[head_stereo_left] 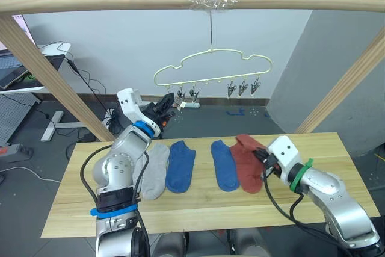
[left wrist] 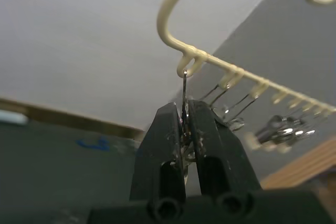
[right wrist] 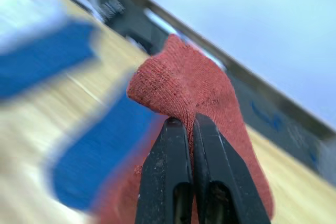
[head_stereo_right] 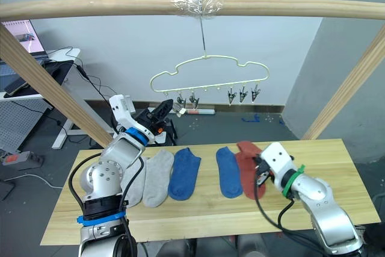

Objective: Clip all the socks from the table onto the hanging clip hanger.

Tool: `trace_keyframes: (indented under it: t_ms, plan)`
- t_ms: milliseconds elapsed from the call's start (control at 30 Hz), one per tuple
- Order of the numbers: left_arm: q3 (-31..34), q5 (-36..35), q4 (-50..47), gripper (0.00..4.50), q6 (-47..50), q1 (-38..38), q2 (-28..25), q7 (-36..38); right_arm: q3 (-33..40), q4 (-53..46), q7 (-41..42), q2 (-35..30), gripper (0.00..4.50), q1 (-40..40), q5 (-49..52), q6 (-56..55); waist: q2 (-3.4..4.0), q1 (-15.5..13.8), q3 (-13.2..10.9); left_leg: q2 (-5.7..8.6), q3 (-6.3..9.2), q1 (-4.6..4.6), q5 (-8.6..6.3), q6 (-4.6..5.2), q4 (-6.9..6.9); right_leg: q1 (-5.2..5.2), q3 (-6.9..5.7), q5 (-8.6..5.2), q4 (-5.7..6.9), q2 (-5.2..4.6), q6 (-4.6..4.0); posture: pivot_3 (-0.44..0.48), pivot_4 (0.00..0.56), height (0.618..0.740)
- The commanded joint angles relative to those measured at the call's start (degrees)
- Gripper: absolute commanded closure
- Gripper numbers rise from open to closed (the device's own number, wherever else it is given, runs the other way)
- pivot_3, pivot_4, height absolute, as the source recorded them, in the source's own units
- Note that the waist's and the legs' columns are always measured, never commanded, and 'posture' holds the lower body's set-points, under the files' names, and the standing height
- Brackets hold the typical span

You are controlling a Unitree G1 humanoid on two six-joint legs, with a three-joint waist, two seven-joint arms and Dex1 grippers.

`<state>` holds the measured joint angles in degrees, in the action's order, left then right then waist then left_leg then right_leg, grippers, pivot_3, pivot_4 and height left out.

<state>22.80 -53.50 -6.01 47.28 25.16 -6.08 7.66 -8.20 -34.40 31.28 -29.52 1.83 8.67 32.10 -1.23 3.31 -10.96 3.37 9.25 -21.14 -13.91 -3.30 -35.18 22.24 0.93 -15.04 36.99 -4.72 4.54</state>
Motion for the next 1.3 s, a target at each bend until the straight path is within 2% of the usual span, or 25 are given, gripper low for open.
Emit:
trace_keyframes:
  t_ms: [33, 233, 333, 600, 900, 1100, 1300]
  plan:
    - [2.28, -7.46, -0.23, 4.50, 5.11, 0.73, -0.44, -2.88, -3.81, -2.60, -0.64, 2.77, 4.49, -5.42, 0.31, 1.20, -0.05, 0.00, -0.03, 0.01, 0.01, 0.01, 0.01, -0.01, -0.01, -0.01, 0.00, 0.02, 0.00, 0.01, 0.00, -0.093, 0.182, 0.740]
    - [1.42, -13.60, -2.55, 4.50, 9.06, -0.11, -0.94, -4.95, -9.92, 4.87, -3.03, 8.51, 4.49, -13.99, -3.96, -1.95, -0.13, -0.48, -0.07, 0.01, 0.07, 0.00, 0.03, -0.06, 0.01, 0.00, 0.00, 0.07, -0.03, 0.04, -0.05, -0.082, 0.179, 0.740]
    - [1.24, -15.69, -3.33, 4.50, 9.30, -0.64, -0.82, -6.13, -10.67, 6.91, -3.22, 9.76, 4.49, -15.88, -4.66, -3.43, -0.13, -0.91, -0.07, 0.05, 0.08, -0.09, 0.05, -0.15, 0.01, 0.06, 0.03, 0.22, -0.08, 0.02, -0.31, -0.070, 0.180, 0.740]
    - [-0.14, -18.58, -4.50, 4.50, 8.98, -2.35, -2.07, -6.99, -10.55, 12.22, -3.05, 12.18, 4.49, -20.74, -5.85, -7.15, -0.13, -1.16, -0.07, 0.03, 0.07, -0.12, 0.09, -0.33, 0.02, 0.10, 0.03, 0.23, -0.08, 0.03, -0.34, -0.058, 0.179, 0.740]
    - [0.25, -20.15, -3.27, 4.50, 7.29, -2.13, -3.04, -7.88, -9.80, 8.78, -1.79, 10.23, 4.49, -19.35, -5.31, -7.34, -0.14, -1.43, -0.07, 0.03, 0.08, -0.13, 0.08, -0.32, 0.02, 0.10, 0.02, 0.23, -0.09, 0.03, -0.34, -0.057, 0.182, 0.740]
    - [0.07, -22.46, -2.22, 4.50, 7.79, -2.08, -3.42, -8.67, -9.57, 6.56, -1.70, 8.19, 4.49, -17.32, -6.36, -11.34, -0.14, -1.39, -0.07, 0.03, 0.07, -0.13, 0.06, -0.28, 0.02, 0.11, 0.02, 0.21, -0.09, 0.03, -0.32, -0.063, 0.183, 0.740]
    - [-0.41, -24.08, -1.07, 4.50, 8.07, -1.98, -3.88, -9.25, -9.43, 7.90, -2.91, 9.54, 4.49, -18.08, -7.02, -13.72, -0.14, -1.38, -0.07, 0.02, 0.07, -0.12, -0.01, -0.16, 0.01, 0.10, 0.02, 0.20, -0.08, 0.03, -0.30, -0.071, 0.179, 0.740]
